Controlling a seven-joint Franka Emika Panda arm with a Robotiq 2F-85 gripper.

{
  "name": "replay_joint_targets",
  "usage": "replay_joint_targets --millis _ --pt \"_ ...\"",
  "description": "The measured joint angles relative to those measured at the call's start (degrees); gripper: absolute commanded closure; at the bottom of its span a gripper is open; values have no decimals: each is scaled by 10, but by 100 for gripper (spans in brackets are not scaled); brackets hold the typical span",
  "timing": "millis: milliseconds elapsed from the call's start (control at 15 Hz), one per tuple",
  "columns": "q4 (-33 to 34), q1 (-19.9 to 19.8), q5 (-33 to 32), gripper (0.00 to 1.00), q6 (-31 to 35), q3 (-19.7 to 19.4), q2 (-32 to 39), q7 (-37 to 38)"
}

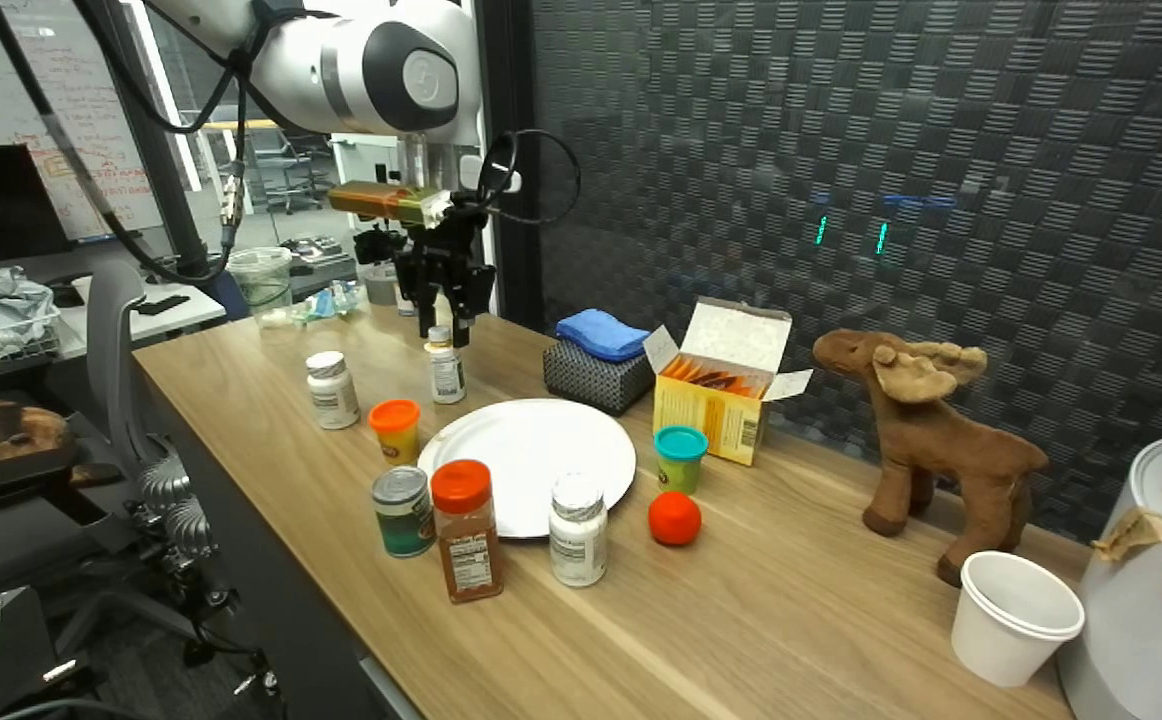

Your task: Put the objects on the table onto the tray

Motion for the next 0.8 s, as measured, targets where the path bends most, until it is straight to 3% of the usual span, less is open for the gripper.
replay_joint_targets --millis 200,467,800 --pt "0 0 0 95 -1 0 0 0" --pt "0 0 0 92 -3 -5 -6 4" --pt "0 -9 0 92 -3 -44 -43 37"
